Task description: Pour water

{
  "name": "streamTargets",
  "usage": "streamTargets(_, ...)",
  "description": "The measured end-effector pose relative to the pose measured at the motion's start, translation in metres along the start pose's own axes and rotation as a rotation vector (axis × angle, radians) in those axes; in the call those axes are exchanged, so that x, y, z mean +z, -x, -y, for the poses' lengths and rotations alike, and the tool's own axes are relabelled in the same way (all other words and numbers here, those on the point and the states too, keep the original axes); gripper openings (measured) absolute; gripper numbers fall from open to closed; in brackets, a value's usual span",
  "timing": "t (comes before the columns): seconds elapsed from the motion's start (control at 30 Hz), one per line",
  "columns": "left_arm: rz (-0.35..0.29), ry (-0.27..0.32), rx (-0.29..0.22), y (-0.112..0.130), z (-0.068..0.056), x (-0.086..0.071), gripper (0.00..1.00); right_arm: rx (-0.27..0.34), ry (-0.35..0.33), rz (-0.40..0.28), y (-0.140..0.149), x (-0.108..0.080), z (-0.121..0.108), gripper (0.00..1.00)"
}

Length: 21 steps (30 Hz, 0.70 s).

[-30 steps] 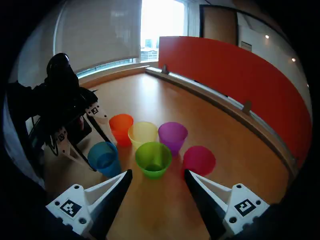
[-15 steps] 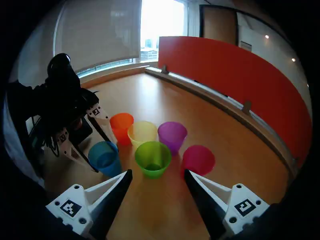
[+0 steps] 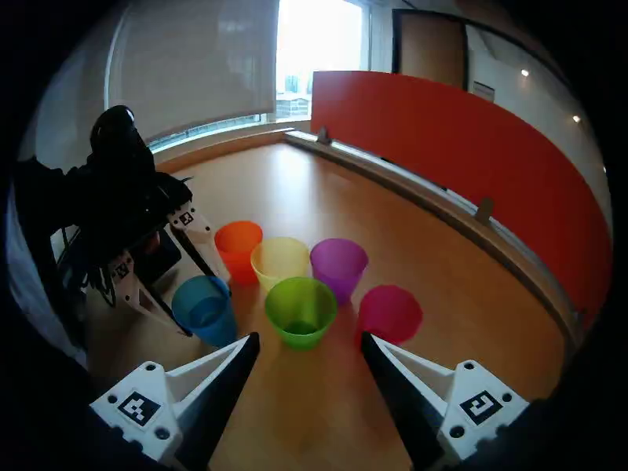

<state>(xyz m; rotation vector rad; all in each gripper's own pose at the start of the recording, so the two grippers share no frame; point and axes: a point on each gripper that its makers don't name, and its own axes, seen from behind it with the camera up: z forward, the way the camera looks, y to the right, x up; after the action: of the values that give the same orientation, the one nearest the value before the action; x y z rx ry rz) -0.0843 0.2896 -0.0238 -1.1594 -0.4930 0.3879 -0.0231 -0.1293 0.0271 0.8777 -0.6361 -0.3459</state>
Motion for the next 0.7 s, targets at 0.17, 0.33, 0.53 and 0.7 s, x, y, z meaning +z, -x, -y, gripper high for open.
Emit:
streamTargets(0.17, 0.001, -0.002, 0.000, 0.001, 0.000, -0.002, 0.84, 0.000, 0.000, -0.001, 0.000, 0.000, 0.000, 1.00)
streamTargets(0.33, 0.002, -0.003, -0.001, 0.002, 0.000, -0.005, 0.83, 0.000, 0.000, 0.000, 0.001, 0.000, 0.000, 1.00)
streamTargets(0.53, -0.009, -0.018, -0.007, 0.001, 0.001, -0.011, 0.84, 0.000, -0.002, 0.000, 0.002, 0.002, 0.000, 1.00)
streamTargets(0.7, -0.024, -0.031, -0.028, -0.002, 0.005, -0.019, 0.83, -0.001, -0.004, 0.001, 0.003, 0.003, 0.000, 1.00)
